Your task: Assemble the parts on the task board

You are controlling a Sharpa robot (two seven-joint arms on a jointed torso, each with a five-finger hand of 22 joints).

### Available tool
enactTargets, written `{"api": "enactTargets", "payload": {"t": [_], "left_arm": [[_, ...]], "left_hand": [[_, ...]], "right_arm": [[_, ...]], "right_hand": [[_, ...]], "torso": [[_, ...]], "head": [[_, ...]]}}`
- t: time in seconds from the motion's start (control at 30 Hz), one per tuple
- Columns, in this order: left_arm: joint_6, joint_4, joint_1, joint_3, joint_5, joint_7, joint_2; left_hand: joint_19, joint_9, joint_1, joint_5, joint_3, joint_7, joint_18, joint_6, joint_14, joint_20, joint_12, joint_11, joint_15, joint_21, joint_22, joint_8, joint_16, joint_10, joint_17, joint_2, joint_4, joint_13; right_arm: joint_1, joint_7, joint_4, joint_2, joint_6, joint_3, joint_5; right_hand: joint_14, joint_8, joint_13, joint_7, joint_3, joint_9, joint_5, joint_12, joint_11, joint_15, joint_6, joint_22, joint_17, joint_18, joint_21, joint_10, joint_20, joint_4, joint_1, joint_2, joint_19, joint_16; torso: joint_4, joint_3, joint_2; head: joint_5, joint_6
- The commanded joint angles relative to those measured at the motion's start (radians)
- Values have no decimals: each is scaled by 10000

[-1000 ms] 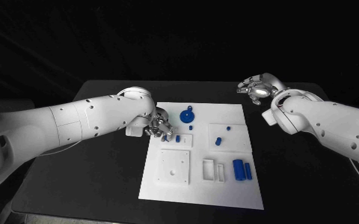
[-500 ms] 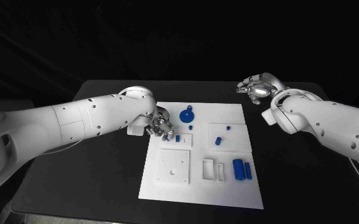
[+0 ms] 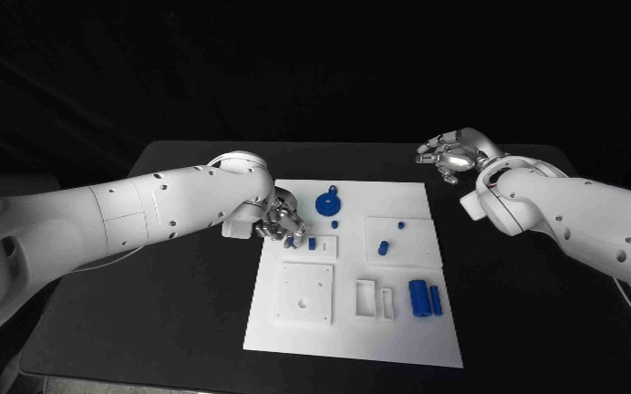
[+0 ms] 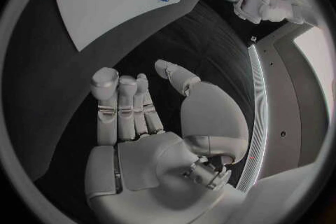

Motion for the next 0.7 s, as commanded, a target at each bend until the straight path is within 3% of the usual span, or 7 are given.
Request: {"api": "enactTargets", "payload": {"t": [0.03,0.7], "left_arm": [[344,9,-83,-65,-132,-32,-7],[355,50,-84,-66,-132,-35,-82]], "left_hand": [[-37,17,125,293,600,-490,1243,546,9,-206,15,-59,-75,63,-17,-45,53,9,11,150,-268,11],[-42,81,129,295,584,-493,1238,580,11,-196,19,-61,-66,73,-19,-116,60,16,17,157,-274,15]], "right_arm": [[-3,55,15,-5,97,6,-87],[-3,60,2,-5,88,6,-88]], "right_hand": [[-64,-48,-17,70,26,17,43,54,-8,-8,17,19,-3,1680,-60,-93,-88,-29,2,17,3,33],[-65,-47,-23,71,28,20,47,62,-8,-8,16,25,-9,1680,-62,-94,-87,-31,2,20,7,40]], "torso": [[4,-6,0],[7,-4,0]], "head": [[-3,1],[-23,-25]]}}
